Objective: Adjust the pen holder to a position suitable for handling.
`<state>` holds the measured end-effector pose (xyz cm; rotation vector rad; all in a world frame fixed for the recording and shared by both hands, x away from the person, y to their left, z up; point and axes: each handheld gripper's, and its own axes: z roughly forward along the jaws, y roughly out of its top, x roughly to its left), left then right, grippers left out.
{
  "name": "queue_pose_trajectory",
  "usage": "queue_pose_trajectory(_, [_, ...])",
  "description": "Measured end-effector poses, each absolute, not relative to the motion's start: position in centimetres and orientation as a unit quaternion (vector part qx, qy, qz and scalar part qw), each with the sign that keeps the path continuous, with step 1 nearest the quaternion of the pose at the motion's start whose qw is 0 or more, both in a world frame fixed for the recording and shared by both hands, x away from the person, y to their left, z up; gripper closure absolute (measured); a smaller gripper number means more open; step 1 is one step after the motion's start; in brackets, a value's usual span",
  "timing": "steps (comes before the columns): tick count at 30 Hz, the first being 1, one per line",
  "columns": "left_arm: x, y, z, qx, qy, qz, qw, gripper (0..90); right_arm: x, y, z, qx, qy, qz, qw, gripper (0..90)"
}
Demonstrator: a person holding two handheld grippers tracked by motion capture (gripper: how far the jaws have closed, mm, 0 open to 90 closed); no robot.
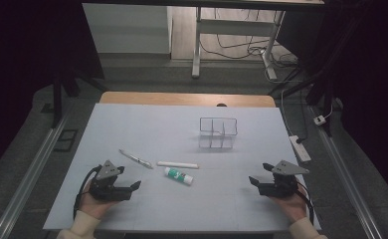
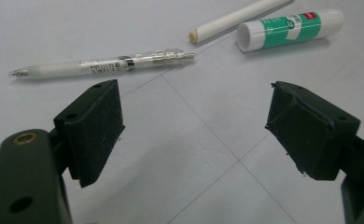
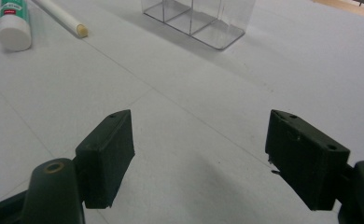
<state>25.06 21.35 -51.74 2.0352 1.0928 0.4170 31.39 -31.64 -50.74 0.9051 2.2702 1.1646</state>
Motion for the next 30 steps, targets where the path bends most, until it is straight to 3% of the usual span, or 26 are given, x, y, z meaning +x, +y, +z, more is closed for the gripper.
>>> queue_pose_trajectory(30, [25.3, 21.2, -51.9, 0.803, 0.427, 0.162, 0.383, 18.0, 35.9, -28.9, -50.3, 0.361, 0.81, 0.407, 0.219, 31.9])
